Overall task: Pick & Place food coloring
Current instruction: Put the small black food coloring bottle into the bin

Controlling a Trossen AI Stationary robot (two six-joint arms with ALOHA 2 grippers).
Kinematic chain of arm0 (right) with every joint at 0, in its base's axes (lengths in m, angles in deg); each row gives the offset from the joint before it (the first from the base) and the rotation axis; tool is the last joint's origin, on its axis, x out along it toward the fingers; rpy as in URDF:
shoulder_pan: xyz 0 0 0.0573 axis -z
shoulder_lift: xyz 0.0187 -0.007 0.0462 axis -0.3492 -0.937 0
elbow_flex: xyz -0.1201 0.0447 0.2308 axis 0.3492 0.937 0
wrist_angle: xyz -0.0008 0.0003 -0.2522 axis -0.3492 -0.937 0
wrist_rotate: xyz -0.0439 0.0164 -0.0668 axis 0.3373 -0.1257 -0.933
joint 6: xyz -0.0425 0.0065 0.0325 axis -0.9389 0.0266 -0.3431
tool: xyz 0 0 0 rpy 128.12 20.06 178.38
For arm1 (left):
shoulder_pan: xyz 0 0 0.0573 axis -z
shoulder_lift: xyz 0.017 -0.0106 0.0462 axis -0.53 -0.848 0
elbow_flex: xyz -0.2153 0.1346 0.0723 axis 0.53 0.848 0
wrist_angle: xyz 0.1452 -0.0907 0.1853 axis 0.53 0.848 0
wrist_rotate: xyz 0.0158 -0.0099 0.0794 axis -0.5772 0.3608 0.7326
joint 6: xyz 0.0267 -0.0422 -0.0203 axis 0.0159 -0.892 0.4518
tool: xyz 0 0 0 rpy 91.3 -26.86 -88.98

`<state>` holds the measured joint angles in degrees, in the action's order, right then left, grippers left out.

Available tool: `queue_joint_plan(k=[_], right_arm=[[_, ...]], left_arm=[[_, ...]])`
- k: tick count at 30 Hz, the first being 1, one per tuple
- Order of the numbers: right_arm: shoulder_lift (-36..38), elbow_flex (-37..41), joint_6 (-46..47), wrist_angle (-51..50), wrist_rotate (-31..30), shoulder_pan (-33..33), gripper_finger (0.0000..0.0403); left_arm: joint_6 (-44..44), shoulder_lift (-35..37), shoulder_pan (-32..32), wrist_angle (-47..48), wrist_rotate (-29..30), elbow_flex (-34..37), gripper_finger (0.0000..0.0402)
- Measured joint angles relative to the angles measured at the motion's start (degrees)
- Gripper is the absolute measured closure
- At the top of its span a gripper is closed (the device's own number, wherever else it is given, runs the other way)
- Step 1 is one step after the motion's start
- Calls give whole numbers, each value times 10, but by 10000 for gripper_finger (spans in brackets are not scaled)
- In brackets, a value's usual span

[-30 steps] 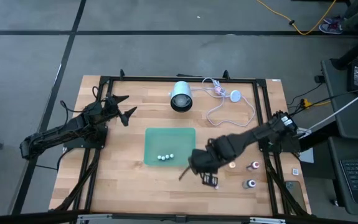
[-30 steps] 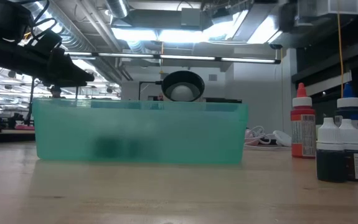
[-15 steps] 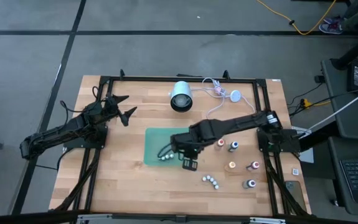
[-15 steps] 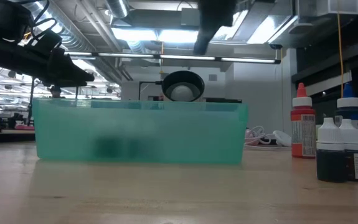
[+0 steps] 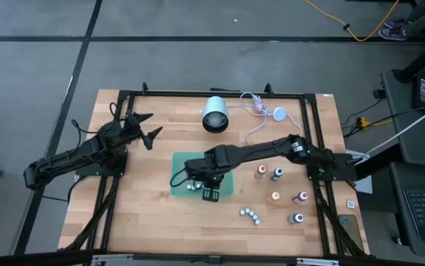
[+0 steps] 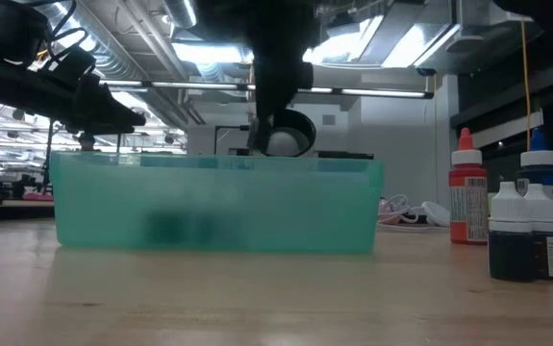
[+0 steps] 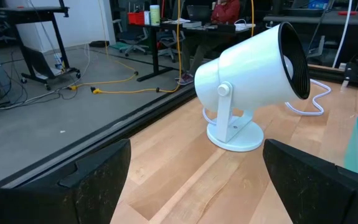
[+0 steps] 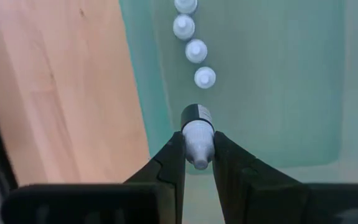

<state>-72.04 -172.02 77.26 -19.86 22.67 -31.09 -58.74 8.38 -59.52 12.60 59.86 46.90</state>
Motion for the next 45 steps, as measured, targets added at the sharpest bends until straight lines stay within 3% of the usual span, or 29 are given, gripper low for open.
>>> queue_joint_plan(k=[22,45], right_arm=[[-81,0,-38,2,11,6,330],[-81,0,-44,35,6,12,318]], left_arm=[[0,0,0,0,0,0,41],[0,0,0,0,0,0,41]])
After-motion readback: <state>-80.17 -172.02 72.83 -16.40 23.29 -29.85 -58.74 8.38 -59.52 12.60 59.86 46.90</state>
